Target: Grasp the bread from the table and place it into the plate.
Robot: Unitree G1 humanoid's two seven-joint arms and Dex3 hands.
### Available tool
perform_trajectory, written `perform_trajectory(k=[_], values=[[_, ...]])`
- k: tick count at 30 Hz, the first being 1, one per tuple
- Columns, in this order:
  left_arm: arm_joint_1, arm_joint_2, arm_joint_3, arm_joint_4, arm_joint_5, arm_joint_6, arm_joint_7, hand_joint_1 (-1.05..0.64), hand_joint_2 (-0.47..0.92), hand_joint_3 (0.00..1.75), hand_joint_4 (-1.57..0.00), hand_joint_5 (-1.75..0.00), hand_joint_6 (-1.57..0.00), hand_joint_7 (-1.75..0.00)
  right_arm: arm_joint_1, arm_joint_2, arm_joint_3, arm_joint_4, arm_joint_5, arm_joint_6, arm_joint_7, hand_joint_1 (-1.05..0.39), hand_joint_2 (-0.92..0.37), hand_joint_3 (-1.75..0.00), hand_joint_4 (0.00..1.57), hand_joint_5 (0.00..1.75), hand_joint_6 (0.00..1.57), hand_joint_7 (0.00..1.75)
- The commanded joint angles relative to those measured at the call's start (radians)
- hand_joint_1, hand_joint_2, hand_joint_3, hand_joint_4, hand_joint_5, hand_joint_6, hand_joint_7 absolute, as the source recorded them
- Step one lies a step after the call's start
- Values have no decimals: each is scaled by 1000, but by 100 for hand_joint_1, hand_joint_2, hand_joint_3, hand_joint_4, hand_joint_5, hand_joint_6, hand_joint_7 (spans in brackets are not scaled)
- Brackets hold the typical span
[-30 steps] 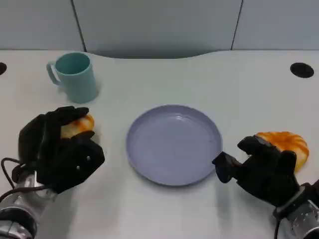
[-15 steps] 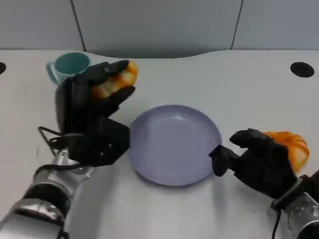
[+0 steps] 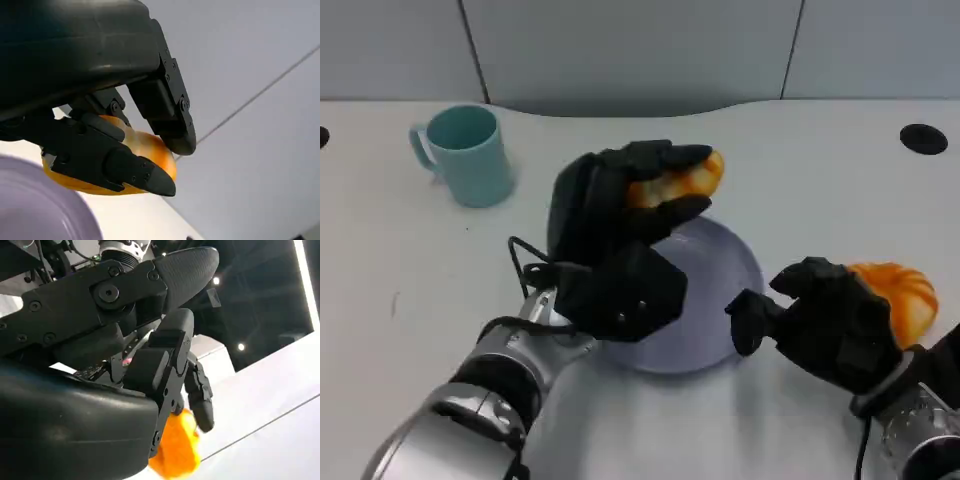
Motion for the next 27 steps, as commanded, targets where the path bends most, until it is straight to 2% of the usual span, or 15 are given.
perform_trajectory(k=[1, 2, 3, 5, 6, 8, 10, 13, 16, 18, 22, 25, 27], values=[[36, 3, -28, 11, 15, 6, -50, -24, 82, 0, -89, -145, -115, 0, 5, 17, -8, -44, 21, 12, -52, -53, -91, 0, 80, 131, 120, 2], [39, 5, -29, 11, 11, 2, -68, -26, 84, 1, -82, -146, -113, 0, 6, 18, -4, -52, 21, 22, -56, -53, -92, -1, 80, 132, 120, 2], [41, 11, -33, 10, 13, -3, -84, -27, 85, 1, -82, -125, -109, 0, 4, 18, 0, -56, 20, 29, -54, -53, -92, -1, 80, 132, 120, 2], [45, 20, -32, 9, 8, -13, -125, -34, 88, 0, -76, -56, -90, 0, 3, 12, 10, -60, 12, 34, -55, -53, -92, -2, 78, 135, 119, 1], [48, 23, -30, 8, 3, -16, -144, -37, 89, 0, -73, -39, -83, 0, 4, 7, 18, -61, 1, 30, -65, -54, -92, -3, 77, 135, 119, 2], [51, 26, -21, 7, -8, -15, -172, -43, 88, 0, -65, -21, -72, 0, 9, 4, 23, -65, -4, 29, -84, -56, -92, -2, 80, 134, 123, 3], [53, 32, -15, 6, -18, -8, -197, -47, 88, 0, -62, -15, -68, 0, 11, 8, 18, -64, 3, 27, -80, -56, -92, -2, 81, 134, 123, 3], [53, 46, -8, 5, -30, 7, -252, -60, 89, 1, -44, -4, -47, 0, 8, 8, 15, -57, 8, 15, -64, -54, -92, -5, 78, 136, 121, 2], [48, 79, -19, 0, -12, 21, -273, -67, 92, 2, -31, 0, -35, 0, 6, 2, 22, -58, -2, 35, -92, -55, -91, -2, 80, 132, 122, 2], [45, 104, -24, -5, -5, 26, -285, -74, 92, 15, -22, 0, -27, 0, 4, 2, 24, -60, -2, 36, -96, -54, -91, -2, 80, 132, 122, 2], [48, 156, 1, -22, -40, 11, -363, -85, 92, 35, -15, 0, -18, 0, -7, 8, 17, -52, 15, 64, -74, -51, -92, -2, 78, 128, 119, 0], [68, 171, 44, -44, -110, -17, -456, -89, 92, 42, -14, -1, -17, 0, 1, 16, 22, -66, -1, 9, -104, -53, -92, -1, 82, 126, 122, 1], [88, 164, 96, -57, -195, -39, -556, -92, 92, 46, -18, -3, -19, -1, -1, 17, 26, -65, -3, -6, -100, -54, -92, -5, 78, 139, 122, 1]])
